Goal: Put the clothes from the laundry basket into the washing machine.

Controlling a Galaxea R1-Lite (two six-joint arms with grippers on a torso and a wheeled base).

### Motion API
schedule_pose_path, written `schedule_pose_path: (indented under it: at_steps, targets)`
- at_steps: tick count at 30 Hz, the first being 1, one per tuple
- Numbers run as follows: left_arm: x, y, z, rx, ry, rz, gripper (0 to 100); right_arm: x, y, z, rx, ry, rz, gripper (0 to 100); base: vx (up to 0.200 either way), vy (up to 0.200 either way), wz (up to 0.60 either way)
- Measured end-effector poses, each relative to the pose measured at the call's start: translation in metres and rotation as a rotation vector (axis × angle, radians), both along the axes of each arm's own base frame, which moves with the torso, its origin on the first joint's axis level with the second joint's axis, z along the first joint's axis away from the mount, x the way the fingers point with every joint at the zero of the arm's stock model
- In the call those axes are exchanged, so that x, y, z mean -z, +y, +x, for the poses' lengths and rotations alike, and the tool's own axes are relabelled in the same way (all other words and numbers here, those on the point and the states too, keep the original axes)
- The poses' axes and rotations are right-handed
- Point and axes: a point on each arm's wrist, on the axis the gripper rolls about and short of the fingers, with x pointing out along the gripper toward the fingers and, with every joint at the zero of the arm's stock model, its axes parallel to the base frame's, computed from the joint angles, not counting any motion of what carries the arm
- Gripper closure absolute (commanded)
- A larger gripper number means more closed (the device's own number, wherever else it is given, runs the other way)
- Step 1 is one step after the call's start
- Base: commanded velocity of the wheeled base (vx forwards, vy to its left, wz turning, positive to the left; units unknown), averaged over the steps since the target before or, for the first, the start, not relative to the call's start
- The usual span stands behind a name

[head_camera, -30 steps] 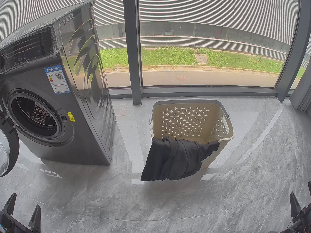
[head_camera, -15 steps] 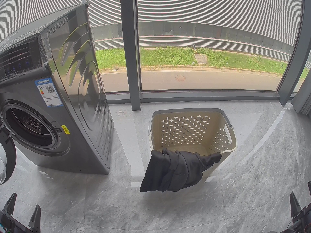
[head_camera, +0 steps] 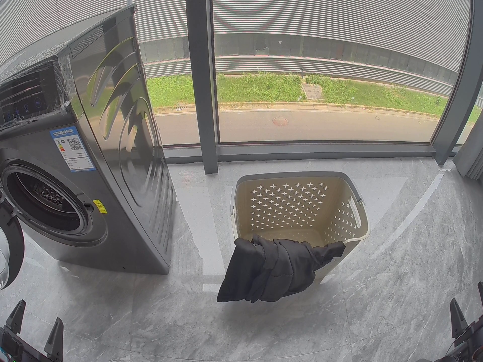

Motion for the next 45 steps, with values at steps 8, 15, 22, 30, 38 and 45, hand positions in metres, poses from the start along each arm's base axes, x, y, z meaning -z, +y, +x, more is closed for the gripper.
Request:
schedule_pose_path:
  at_steps: [8, 15, 22, 30, 38, 45]
  targets:
    - [0.0, 0.0, 0.0, 0.001, -0.001, 0.014, 0, 0.0, 0.0, 0.0, 0.0, -0.001, 0.001, 0, 0.0, -0.025, 0.0]
    - [0.0, 0.0, 0.0, 0.001, -0.001, 0.015, 0, 0.0, 0.0, 0.0, -0.001, -0.001, 0.0, 0, 0.0, -0.057, 0.0]
    - [0.0, 0.0, 0.0, 0.0, 0.0, 0.014, 0, 0.0, 0.0, 0.0, -0.004, -0.003, 0.012, 0, 0.0, 0.0, 0.0]
    - [0.0, 0.0, 0.0, 0.002, -0.001, 0.017, 0, -0.031, 0.0, -0.008, -0.019, -0.125, 0.023, 0, 0.0, 0.0, 0.0]
    - [0.0, 0.0, 0.0, 0.003, -0.001, 0.016, 0, -0.066, 0.003, 0.008, -0.218, -0.024, 0.022, 0, 0.0, 0.0, 0.0]
    - [0.0, 0.0, 0.0, 0.003, -0.001, 0.016, 0, -0.082, 0.01, 0.054, -0.389, 0.169, 0.038, 0, 0.0, 0.0, 0.0]
